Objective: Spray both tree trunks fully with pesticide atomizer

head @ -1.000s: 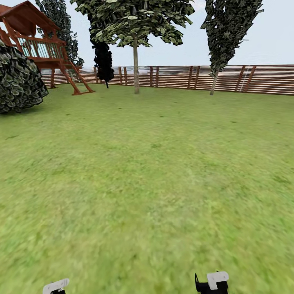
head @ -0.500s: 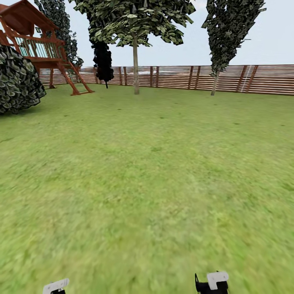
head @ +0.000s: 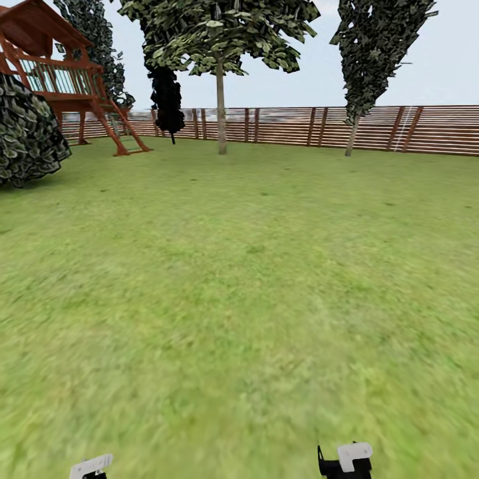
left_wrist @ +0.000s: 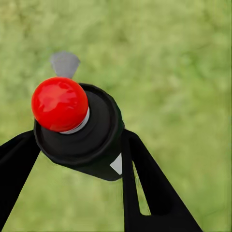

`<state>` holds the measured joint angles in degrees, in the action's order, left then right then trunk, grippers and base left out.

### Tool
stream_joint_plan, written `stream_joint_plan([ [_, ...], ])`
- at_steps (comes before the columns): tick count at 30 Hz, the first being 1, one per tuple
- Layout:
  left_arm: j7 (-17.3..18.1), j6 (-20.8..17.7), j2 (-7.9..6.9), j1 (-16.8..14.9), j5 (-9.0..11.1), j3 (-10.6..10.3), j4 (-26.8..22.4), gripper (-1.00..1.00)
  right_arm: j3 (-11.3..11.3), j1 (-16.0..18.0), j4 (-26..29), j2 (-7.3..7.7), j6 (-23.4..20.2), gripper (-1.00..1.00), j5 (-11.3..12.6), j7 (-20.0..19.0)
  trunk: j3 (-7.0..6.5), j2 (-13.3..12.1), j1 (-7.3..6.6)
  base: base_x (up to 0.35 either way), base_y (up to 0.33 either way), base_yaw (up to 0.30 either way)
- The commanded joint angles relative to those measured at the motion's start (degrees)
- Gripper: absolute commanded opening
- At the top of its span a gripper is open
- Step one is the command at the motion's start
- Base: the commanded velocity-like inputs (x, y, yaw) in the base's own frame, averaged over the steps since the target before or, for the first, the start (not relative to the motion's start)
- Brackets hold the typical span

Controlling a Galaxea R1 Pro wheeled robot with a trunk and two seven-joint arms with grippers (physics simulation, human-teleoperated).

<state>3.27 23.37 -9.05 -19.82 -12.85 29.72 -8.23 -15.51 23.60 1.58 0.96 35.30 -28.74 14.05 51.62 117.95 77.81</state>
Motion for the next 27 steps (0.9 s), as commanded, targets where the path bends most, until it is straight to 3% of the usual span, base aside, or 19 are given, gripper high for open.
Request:
stream_joint_plan([
  [1,0.33,0.18,0.00,-0.04,-0.34,0.51,0.04,-1.00,-0.26,0.05,-0.08,0.00,0.12,1.00,-0.61,0.37,0.05,0.02,0.03,0.338,0.000,0.000],
  [27,0.33,0.18,0.00,-0.04,-0.34,0.51,0.03,-1.00,-0.27,0.05,-0.08,0.00,0.12,1.00,-0.61,0.37,0.05,0.02,0.03,0.338,0.000,0.000],
])
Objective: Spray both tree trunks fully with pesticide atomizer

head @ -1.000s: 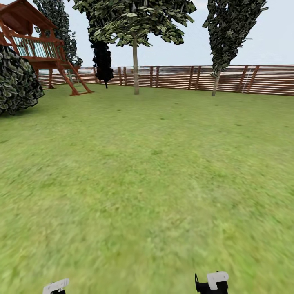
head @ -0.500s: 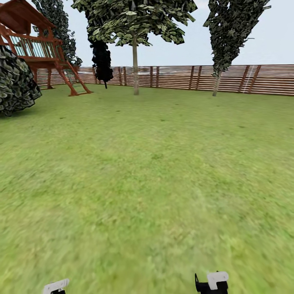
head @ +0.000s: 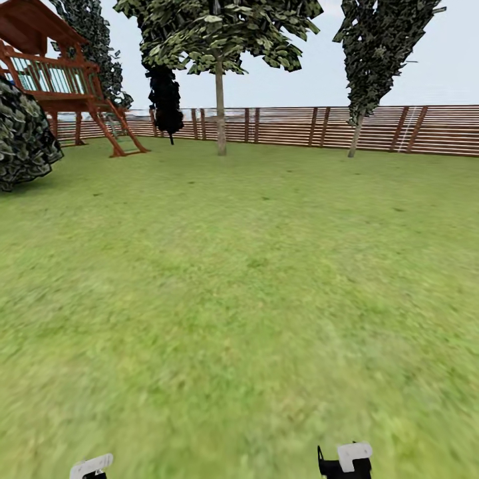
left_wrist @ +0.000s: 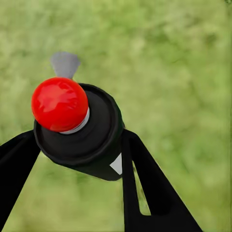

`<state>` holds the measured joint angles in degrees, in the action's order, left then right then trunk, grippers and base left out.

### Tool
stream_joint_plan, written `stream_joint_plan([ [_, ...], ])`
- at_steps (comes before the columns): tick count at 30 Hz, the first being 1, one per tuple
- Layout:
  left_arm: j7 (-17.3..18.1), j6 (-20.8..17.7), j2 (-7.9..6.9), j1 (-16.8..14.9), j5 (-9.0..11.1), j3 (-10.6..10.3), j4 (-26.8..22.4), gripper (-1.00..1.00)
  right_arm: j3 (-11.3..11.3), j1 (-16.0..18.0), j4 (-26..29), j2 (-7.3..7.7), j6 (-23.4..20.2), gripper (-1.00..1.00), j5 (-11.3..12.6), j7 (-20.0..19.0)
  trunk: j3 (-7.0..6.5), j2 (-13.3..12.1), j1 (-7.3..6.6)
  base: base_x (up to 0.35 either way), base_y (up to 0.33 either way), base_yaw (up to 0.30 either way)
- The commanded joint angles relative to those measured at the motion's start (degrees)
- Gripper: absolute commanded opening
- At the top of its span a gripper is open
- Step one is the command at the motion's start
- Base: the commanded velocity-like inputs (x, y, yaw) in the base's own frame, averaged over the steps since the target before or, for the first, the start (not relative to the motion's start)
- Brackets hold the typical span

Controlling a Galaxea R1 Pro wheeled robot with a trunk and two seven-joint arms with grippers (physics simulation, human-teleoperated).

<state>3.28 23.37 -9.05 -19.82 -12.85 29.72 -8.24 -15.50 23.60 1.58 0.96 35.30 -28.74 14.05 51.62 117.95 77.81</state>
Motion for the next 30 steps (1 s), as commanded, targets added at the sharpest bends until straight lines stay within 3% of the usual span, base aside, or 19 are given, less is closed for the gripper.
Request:
stream_joint_plan([
  [1,0.33,0.18,0.00,-0.04,-0.34,0.51,0.05,-1.00,-0.28,0.05,-0.08,0.00,0.12,1.00,-0.61,0.37,0.05,0.02,0.03,0.338,0.000,0.000],
  [30,0.32,0.18,0.00,-0.04,-0.34,0.51,0.01,-1.00,-0.28,0.05,-0.08,0.00,0.12,1.00,-0.61,0.37,0.05,0.02,0.03,0.338,0.000,0.000],
])
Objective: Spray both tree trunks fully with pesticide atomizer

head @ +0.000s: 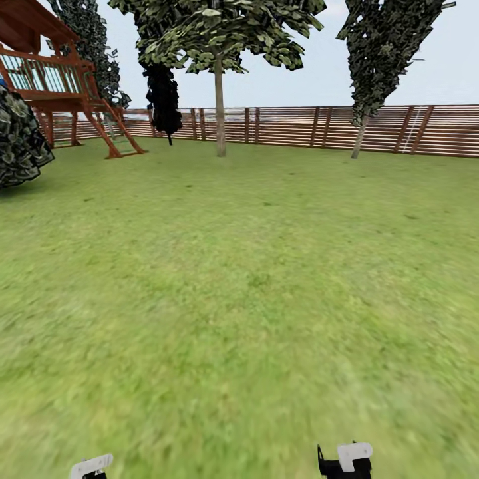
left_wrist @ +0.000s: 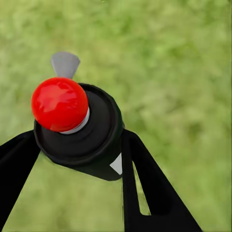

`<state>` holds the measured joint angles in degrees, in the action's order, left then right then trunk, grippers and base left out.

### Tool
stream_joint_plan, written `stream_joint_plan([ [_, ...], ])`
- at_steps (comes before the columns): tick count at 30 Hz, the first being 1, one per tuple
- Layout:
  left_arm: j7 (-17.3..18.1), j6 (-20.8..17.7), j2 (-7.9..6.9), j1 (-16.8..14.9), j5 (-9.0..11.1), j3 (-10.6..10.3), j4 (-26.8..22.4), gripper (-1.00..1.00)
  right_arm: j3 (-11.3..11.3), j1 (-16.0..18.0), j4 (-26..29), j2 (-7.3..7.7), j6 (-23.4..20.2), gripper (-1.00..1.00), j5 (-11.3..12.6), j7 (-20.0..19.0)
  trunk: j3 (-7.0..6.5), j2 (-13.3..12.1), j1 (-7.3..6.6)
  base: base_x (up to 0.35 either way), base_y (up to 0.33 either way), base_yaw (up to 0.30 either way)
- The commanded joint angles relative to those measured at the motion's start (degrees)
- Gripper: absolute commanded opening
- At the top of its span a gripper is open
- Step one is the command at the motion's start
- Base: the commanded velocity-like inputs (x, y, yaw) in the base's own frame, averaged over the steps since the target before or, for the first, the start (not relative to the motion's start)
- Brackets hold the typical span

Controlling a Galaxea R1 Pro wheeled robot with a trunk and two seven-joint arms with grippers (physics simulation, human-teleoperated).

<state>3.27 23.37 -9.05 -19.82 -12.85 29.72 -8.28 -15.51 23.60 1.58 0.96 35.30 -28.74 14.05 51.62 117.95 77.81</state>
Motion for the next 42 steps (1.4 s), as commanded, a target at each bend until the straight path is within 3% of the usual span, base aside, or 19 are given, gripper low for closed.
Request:
stream_joint_plan([
  [1,0.33,0.18,0.00,-0.04,-0.34,0.52,0.04,-1.00,-0.29,0.05,-0.08,0.00,0.12,1.00,-0.61,0.37,0.05,0.02,0.03,0.338,0.000,0.000],
  [42,0.33,0.18,0.00,-0.04,-0.34,0.51,0.07,-1.00,-0.26,0.05,-0.08,0.00,0.12,1.00,-0.61,0.37,0.05,0.02,0.03,0.338,0.000,0.000],
])
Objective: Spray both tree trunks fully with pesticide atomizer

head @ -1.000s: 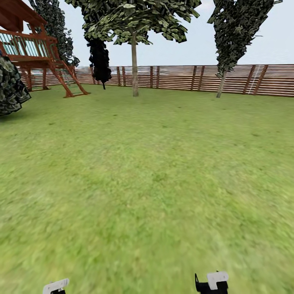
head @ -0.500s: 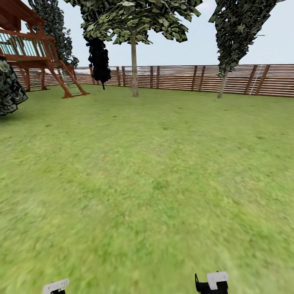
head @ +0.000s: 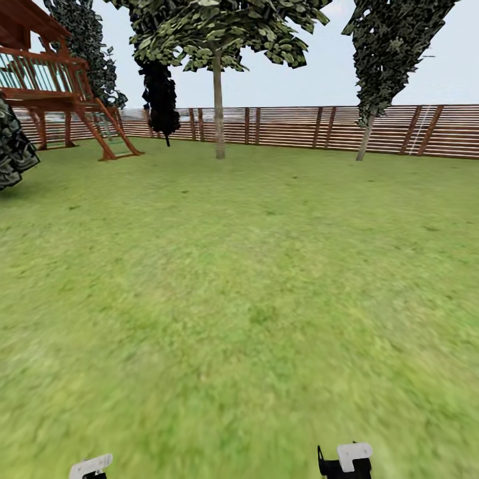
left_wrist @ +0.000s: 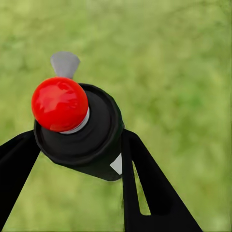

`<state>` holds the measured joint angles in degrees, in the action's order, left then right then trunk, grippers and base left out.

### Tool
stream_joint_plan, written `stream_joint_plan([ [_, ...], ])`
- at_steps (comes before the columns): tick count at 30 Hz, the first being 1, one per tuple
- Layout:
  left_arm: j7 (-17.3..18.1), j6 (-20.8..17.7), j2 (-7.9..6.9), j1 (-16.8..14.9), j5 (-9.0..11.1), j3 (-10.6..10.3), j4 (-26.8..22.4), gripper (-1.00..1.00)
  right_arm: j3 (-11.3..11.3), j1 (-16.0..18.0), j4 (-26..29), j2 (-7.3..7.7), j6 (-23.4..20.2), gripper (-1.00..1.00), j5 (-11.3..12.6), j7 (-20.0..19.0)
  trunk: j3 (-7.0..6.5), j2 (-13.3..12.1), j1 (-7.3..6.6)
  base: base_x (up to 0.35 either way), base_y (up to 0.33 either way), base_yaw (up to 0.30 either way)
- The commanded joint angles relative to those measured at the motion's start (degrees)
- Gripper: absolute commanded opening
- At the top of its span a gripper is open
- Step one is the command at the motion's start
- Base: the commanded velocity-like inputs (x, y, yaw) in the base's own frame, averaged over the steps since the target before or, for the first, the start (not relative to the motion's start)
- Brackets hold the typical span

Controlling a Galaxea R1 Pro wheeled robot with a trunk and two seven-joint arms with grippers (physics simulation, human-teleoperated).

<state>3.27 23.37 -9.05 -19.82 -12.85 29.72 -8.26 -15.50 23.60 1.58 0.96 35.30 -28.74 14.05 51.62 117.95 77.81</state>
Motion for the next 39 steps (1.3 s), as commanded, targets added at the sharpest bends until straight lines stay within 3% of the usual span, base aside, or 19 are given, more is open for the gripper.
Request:
stream_joint_plan([
  [1,0.33,0.18,0.00,-0.04,-0.34,0.51,0.02,-1.00,-0.27,0.05,-0.08,0.00,0.12,1.00,-0.61,0.37,0.05,0.02,0.03,0.338,0.000,0.000],
  [39,0.33,0.18,-0.07,-0.04,-0.34,0.60,-0.01,-1.00,-0.29,0.05,-0.08,0.00,0.12,1.00,-0.61,0.37,0.05,0.02,0.03,0.338,0.000,0.000],
])
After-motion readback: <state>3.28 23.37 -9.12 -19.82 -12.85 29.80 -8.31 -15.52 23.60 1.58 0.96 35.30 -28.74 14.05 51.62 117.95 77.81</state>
